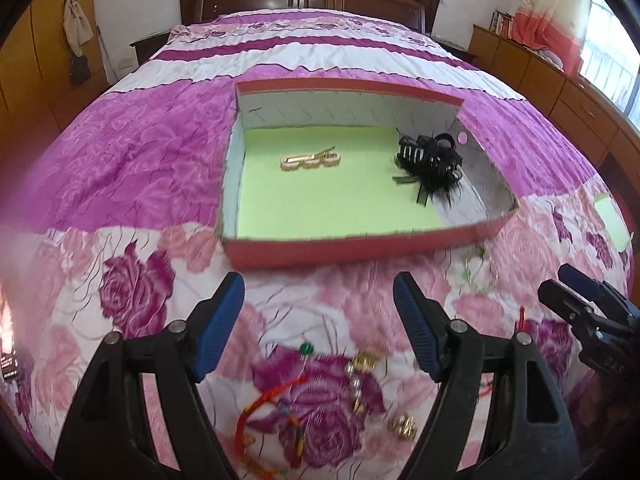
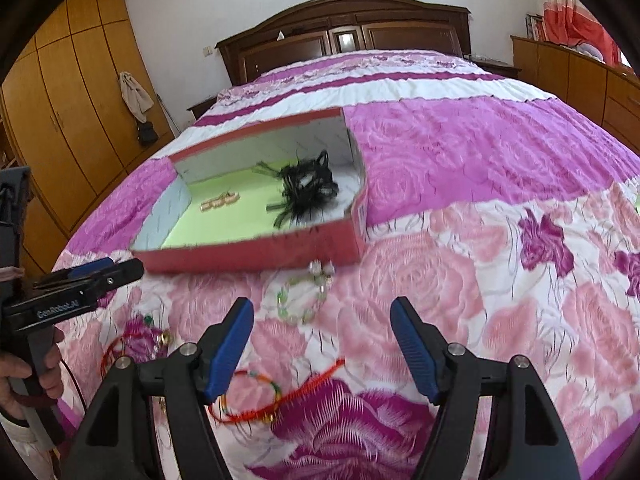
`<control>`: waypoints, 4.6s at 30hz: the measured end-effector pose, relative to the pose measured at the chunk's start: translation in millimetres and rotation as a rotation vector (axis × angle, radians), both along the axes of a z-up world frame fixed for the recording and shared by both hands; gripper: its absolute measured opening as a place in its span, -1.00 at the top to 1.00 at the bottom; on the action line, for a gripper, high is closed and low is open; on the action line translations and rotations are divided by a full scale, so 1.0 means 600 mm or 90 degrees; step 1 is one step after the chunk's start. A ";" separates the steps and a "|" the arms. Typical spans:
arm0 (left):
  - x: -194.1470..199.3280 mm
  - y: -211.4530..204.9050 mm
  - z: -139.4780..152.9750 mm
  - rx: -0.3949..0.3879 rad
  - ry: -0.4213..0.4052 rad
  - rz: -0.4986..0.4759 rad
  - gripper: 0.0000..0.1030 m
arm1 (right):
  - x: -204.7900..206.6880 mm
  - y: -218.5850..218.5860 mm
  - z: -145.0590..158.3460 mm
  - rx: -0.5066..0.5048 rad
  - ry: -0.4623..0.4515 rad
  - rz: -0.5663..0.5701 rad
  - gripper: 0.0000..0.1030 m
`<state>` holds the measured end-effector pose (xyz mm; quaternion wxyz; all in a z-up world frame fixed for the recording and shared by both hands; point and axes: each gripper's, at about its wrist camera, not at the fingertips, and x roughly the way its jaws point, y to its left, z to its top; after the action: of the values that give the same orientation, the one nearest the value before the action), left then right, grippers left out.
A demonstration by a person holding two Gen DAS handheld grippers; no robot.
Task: Organize jewelry
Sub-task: 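Withdraw both tools from the box toward the string bracelets, then grasp orange string bracelet with left tool while right tool grasps rainbow bracelet, then carry both held bracelets into the pink box, then open both tools to release the bracelets inside the box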
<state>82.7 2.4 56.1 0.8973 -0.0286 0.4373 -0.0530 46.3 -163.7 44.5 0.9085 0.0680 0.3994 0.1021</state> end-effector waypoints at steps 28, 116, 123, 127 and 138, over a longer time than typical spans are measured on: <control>-0.093 0.055 -0.084 0.041 0.072 -0.010 0.20 | -0.043 0.041 -0.081 0.000 0.113 0.022 -0.28; 0.230 -0.006 -0.070 -0.042 0.082 -0.051 1.00 | 0.288 0.041 -0.036 -0.052 0.039 0.014 0.90; 0.212 -0.008 -0.049 -0.037 0.023 -0.047 0.73 | 0.278 0.039 -0.017 -0.017 -0.009 0.014 0.58; 0.194 -0.002 -0.022 -0.054 -0.016 -0.039 0.30 | 0.264 0.039 0.002 -0.005 -0.030 0.017 0.39; 0.122 0.004 0.039 -0.054 -0.070 -0.030 0.28 | 0.168 0.038 0.072 0.024 -0.104 0.013 0.13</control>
<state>156.1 4.7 79.8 0.9165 -0.0537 0.3850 -0.0942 147.0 -141.1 87.5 0.9354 0.0726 0.3230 0.1245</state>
